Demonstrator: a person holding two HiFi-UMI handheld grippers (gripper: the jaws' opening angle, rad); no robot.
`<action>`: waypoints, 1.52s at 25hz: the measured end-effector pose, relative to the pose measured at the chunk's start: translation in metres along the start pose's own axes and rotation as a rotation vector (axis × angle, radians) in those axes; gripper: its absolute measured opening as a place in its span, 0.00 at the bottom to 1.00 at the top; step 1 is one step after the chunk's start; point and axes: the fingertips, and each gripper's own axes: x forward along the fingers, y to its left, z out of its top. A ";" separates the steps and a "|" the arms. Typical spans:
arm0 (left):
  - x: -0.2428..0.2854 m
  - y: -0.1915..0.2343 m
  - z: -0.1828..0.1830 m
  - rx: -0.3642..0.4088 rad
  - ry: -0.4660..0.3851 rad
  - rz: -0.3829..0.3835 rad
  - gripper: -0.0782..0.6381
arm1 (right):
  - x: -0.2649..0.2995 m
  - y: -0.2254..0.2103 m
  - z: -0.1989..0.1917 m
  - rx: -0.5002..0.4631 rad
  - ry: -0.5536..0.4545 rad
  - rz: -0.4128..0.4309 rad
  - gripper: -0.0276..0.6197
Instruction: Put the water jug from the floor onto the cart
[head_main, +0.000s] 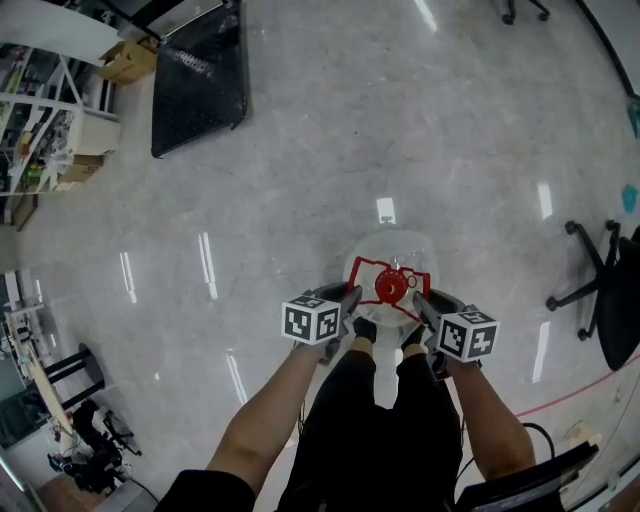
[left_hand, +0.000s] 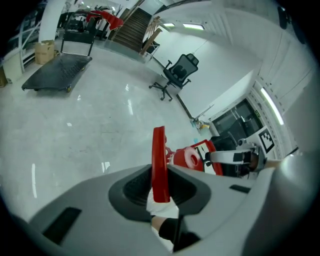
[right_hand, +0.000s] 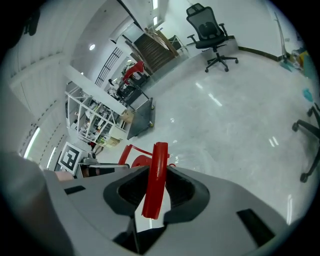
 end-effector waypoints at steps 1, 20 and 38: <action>-0.014 -0.004 0.007 -0.011 -0.012 -0.004 0.21 | -0.006 0.013 0.009 -0.012 0.003 0.008 0.20; -0.285 0.007 0.241 0.045 -0.391 0.052 0.21 | -0.026 0.288 0.248 -0.289 -0.094 0.176 0.20; -0.383 0.148 0.433 -0.121 -0.578 0.264 0.22 | 0.127 0.443 0.454 -0.535 0.049 0.405 0.20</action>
